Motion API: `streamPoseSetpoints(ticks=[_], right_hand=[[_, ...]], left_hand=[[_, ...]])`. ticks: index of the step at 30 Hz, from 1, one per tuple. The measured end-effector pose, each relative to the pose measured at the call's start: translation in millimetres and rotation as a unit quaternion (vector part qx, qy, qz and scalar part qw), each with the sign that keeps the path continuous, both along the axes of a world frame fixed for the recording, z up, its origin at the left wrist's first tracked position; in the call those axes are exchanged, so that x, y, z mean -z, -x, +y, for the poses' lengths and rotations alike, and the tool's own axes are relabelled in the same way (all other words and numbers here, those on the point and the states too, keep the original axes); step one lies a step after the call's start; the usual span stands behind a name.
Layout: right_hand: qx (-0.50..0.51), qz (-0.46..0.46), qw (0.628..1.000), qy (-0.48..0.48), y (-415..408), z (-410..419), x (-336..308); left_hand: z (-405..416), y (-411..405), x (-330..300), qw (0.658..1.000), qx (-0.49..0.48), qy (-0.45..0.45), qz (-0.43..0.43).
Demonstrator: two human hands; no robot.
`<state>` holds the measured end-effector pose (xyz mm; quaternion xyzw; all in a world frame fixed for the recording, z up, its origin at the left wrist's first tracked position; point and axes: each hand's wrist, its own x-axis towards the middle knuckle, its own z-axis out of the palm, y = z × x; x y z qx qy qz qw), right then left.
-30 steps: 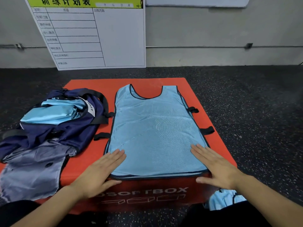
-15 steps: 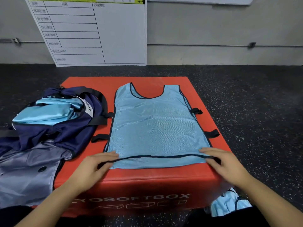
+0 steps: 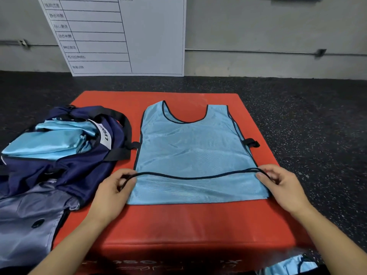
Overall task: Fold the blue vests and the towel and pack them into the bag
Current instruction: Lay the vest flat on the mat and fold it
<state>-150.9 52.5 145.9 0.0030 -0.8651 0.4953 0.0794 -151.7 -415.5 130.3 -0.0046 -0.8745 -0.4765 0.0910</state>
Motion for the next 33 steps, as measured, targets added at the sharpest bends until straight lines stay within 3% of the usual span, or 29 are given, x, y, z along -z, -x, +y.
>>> streamPoseSetpoints(ticks=[3,7,9,13,16,21,33], right_hand=[[0.001,-0.018,0.995,-0.103,4.4,-0.6,0.8],[-0.047,-0.071,0.996,0.015,-1.4,3.1,-8.1],[-0.086,-0.091,0.992,0.028,-8.4,9.5,-15.5],[-0.171,-0.128,0.973,-0.092,-14.8,9.9,-15.7],[-0.139,-0.096,0.975,-0.144,-10.0,3.5,-10.3],[-0.057,-0.015,0.997,-0.051,3.4,-6.4,-18.8],[-0.120,-0.141,0.981,-0.049,0.8,5.3,-8.5]], left_hand=[[-3.4,1.2,-2.4,0.997,-0.002,0.073,-0.024],[-14.6,-6.5,-12.4,0.984,0.163,0.026,-0.060],[-18.6,-8.8,-10.5,0.974,0.212,0.061,-0.060],[-17.9,-11.8,-3.4,0.979,0.179,0.093,-0.034],[-12.0,-13.5,-1.1,0.988,0.134,0.077,-0.004],[3.6,-2.2,-13.2,0.997,0.069,0.000,0.019],[-8.4,4.5,-5.0,0.988,0.105,-0.040,-0.105]])
